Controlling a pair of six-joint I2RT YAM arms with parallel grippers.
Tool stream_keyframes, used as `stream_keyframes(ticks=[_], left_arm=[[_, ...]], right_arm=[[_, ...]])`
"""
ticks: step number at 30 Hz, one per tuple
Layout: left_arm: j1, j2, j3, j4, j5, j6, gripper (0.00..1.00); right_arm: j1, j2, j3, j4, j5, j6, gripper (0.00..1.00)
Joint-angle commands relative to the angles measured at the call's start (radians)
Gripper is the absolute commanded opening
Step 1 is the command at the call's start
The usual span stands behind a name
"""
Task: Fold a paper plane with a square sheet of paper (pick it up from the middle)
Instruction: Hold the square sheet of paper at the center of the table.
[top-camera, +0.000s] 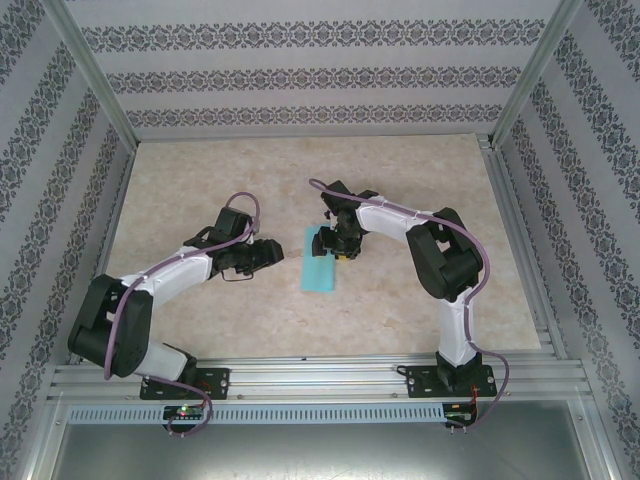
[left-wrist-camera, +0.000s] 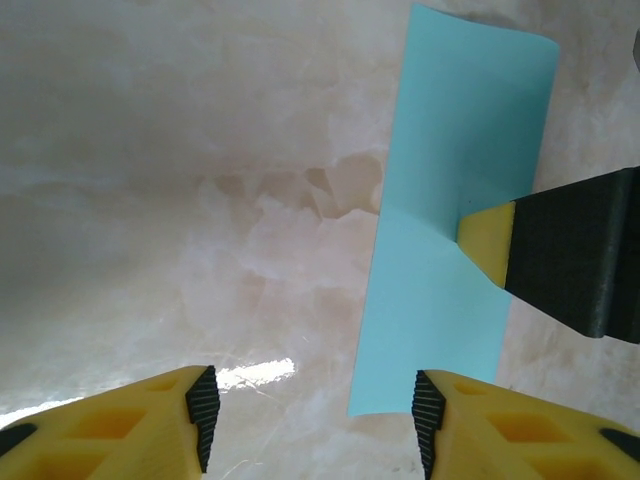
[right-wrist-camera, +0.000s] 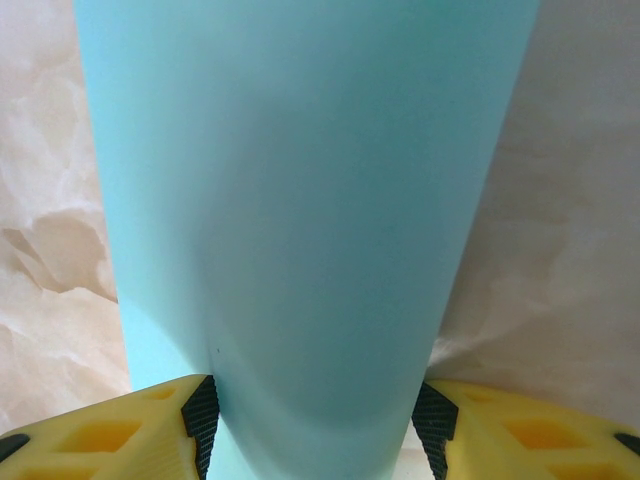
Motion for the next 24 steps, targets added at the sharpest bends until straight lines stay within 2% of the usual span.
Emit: stream_keyframes(ticks=[1, 3, 6, 11, 15, 24], left_arm=[[-0.021, 0.05, 0.058, 0.037, 0.052, -0.002, 0.48], [-0.029, 0.096, 0.091, 0.036, 0.069, -0.006, 0.36], [-0.051, 0.185, 0.155, 0.03, 0.102, -0.018, 0.0], [-0.079, 0.306, 0.242, 0.019, 0.108, -0.037, 0.0], [-0.087, 0.335, 0.276, 0.006, 0.082, -0.045, 0.0], [-0.103, 0.408, 0.321, 0.023, 0.116, -0.046, 0.0]], right_arm=[[-0.007, 0.084, -0.034, -0.093, 0.138, -0.002, 0.6], [-0.008, 0.084, -0.034, -0.093, 0.144, 0.0, 0.6], [-0.007, 0.088, -0.034, -0.092, 0.145, 0.004, 0.6], [-0.004, 0.094, -0.03, -0.092, 0.142, 0.006, 0.6], [-0.004, 0.094, -0.026, -0.091, 0.14, 0.009, 0.6], [-0.004, 0.093, -0.028, -0.093, 0.143, 0.012, 0.6]])
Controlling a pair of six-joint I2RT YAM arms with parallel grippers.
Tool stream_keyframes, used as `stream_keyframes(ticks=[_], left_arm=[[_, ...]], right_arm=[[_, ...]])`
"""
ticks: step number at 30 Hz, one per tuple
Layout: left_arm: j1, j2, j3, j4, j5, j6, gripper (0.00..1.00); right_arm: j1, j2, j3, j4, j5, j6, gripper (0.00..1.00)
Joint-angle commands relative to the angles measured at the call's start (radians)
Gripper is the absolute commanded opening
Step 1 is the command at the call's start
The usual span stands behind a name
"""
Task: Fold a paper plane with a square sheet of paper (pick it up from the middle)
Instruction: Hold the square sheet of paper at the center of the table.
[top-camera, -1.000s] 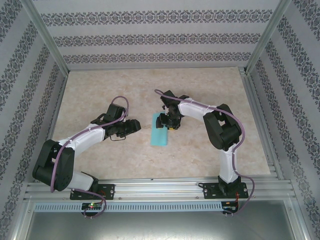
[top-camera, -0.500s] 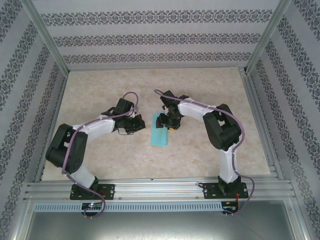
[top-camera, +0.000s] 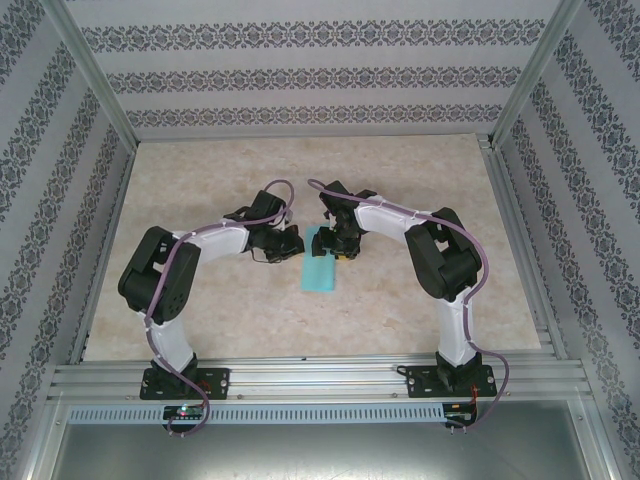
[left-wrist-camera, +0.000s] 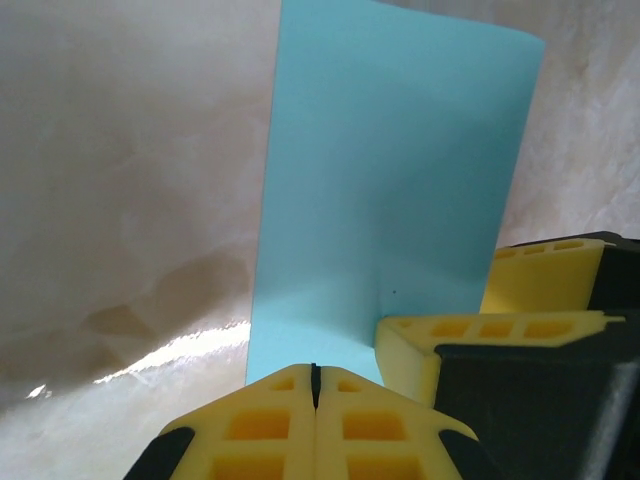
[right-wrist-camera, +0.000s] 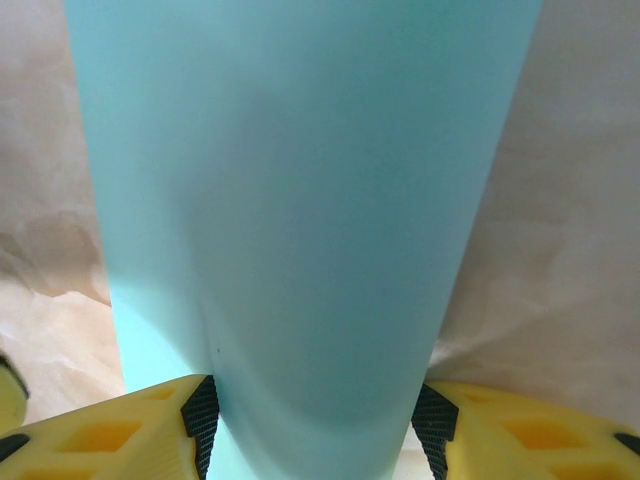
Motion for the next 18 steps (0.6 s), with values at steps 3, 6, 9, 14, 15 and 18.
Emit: stream_keyframes(ticks=[3, 6, 9, 14, 15, 18], left_arm=[[-0.024, 0.041, 0.032, 0.004, 0.024, -0.011, 0.0], [-0.031, 0.057, 0.041, 0.003, 0.023, -0.01, 0.0], [-0.036, 0.071, 0.048, 0.007, 0.023, -0.01, 0.0], [-0.043, 0.098, 0.056, -0.004, 0.017, -0.007, 0.0], [-0.045, 0.102, 0.055, -0.01, 0.008, -0.004, 0.0], [-0.047, 0.116, 0.049, -0.022, -0.013, 0.004, 0.0]], right_arm=[[-0.009, 0.084, -0.047, -0.076, 0.129, 0.011, 0.6], [-0.009, 0.085, -0.051, -0.075, 0.128, 0.01, 0.6], [-0.01, 0.085, -0.054, -0.073, 0.129, 0.011, 0.6], [-0.009, 0.085, -0.057, -0.07, 0.125, 0.012, 0.6], [-0.009, 0.084, -0.057, -0.07, 0.126, 0.013, 0.6], [-0.007, 0.082, -0.054, -0.068, 0.122, 0.016, 0.6]])
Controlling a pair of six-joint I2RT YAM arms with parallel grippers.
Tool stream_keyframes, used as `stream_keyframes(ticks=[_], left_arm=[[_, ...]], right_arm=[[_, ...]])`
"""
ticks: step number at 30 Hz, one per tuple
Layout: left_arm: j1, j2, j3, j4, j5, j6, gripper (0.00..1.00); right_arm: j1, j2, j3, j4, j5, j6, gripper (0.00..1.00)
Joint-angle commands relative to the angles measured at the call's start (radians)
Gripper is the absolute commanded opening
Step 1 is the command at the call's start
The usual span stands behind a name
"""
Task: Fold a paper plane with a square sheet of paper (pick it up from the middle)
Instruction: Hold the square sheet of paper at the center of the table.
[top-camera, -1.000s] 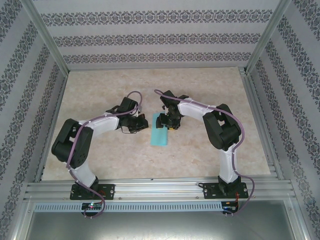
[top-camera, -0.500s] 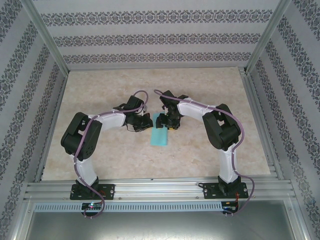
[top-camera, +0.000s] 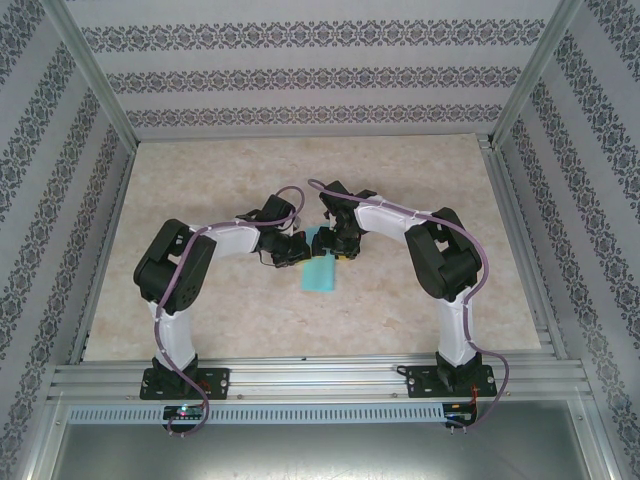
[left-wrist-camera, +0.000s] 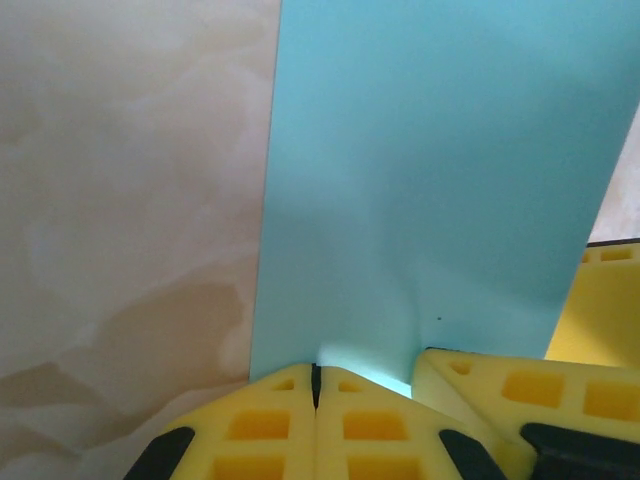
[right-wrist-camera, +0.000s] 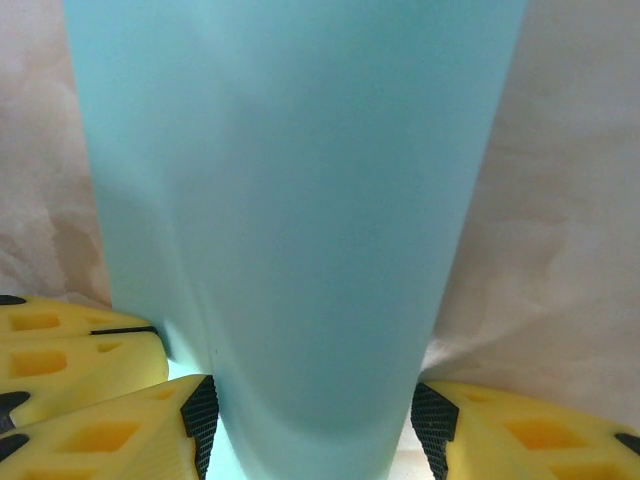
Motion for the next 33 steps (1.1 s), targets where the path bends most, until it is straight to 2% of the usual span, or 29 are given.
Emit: stream_keyframes(ticks=[1, 6, 10, 14, 18, 19, 22, 26, 29, 33], left_arm=[[-0.015, 0.025, 0.008, -0.024, -0.025, 0.006, 0.0], [-0.018, 0.041, -0.012, -0.026, -0.039, 0.014, 0.0], [-0.02, 0.042, -0.019, -0.03, -0.047, 0.023, 0.0], [-0.021, 0.043, -0.016, -0.041, -0.05, 0.033, 0.0], [-0.021, 0.043, -0.01, -0.049, -0.052, 0.037, 0.0], [-0.021, 0.043, -0.009, -0.05, -0.053, 0.039, 0.0], [-0.022, 0.045, -0.005, -0.05, -0.049, 0.039, 0.0], [-0.022, 0.048, -0.005, -0.052, -0.049, 0.043, 0.0], [-0.023, 0.051, -0.004, -0.053, -0.046, 0.042, 0.0], [-0.022, 0.049, -0.001, -0.058, -0.047, 0.044, 0.0]], right_arm=[[-0.008, 0.081, -0.051, -0.069, 0.121, 0.012, 0.61], [-0.008, 0.064, -0.044, -0.057, 0.11, 0.02, 0.61], [-0.014, -0.007, -0.04, -0.017, 0.098, 0.031, 0.64], [-0.031, -0.146, -0.073, 0.061, 0.102, 0.047, 0.7], [-0.058, -0.299, -0.197, 0.238, 0.054, 0.097, 0.71], [-0.066, -0.322, -0.23, 0.289, 0.014, 0.112, 0.68], [-0.074, -0.355, -0.33, 0.479, -0.132, 0.168, 0.46], [-0.069, -0.313, -0.393, 0.631, -0.247, 0.241, 0.16], [-0.064, -0.264, -0.407, 0.678, -0.29, 0.263, 0.06], [-0.06, -0.236, -0.425, 0.693, -0.298, 0.264, 0.02]])
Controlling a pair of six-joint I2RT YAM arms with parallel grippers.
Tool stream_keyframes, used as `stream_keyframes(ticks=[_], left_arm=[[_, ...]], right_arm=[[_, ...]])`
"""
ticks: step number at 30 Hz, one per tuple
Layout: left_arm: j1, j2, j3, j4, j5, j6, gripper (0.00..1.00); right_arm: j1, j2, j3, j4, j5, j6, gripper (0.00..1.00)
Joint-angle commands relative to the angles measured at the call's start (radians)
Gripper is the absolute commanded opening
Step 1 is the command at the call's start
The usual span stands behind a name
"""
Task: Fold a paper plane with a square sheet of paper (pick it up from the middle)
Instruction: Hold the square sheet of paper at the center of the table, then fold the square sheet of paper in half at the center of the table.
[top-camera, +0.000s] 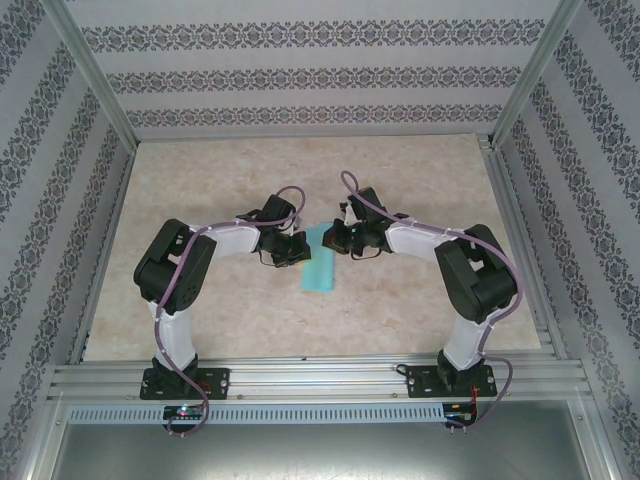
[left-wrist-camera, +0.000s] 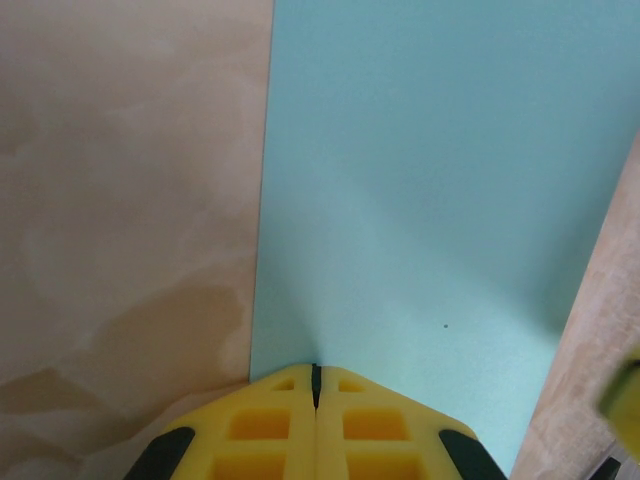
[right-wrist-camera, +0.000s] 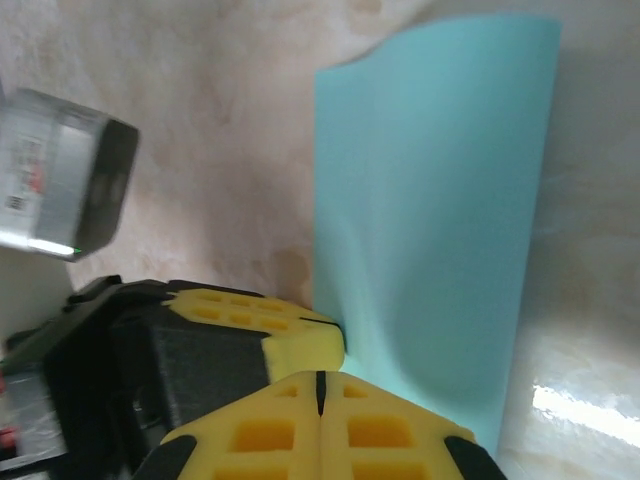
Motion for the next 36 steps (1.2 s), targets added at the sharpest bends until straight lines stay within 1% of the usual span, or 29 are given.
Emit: stream_keyframes(ticks=[1, 11, 21, 26, 33, 36], left_arm=[[-0.022, 0.046, -0.002, -0.058, -0.043, 0.022, 0.0], [-0.021, 0.049, -0.001, -0.059, -0.04, 0.022, 0.0], [-0.022, 0.049, -0.001, -0.062, -0.039, 0.024, 0.0], [-0.021, 0.049, -0.003, -0.068, -0.04, 0.026, 0.0], [-0.021, 0.053, -0.004, -0.07, -0.042, 0.03, 0.0], [-0.021, 0.052, -0.005, -0.073, -0.042, 0.032, 0.0]], right_arm=[[0.011, 0.012, -0.019, 0.072, -0.055, 0.022, 0.01], [0.003, 0.018, -0.066, 0.056, -0.044, -0.007, 0.02], [-0.02, 0.039, -0.128, 0.077, -0.029, -0.025, 0.03], [-0.033, 0.043, -0.175, 0.111, -0.035, -0.027, 0.05], [-0.035, 0.048, -0.236, 0.165, -0.009, -0.056, 0.1], [-0.034, 0.004, -0.239, 0.206, -0.045, -0.048, 0.11]])
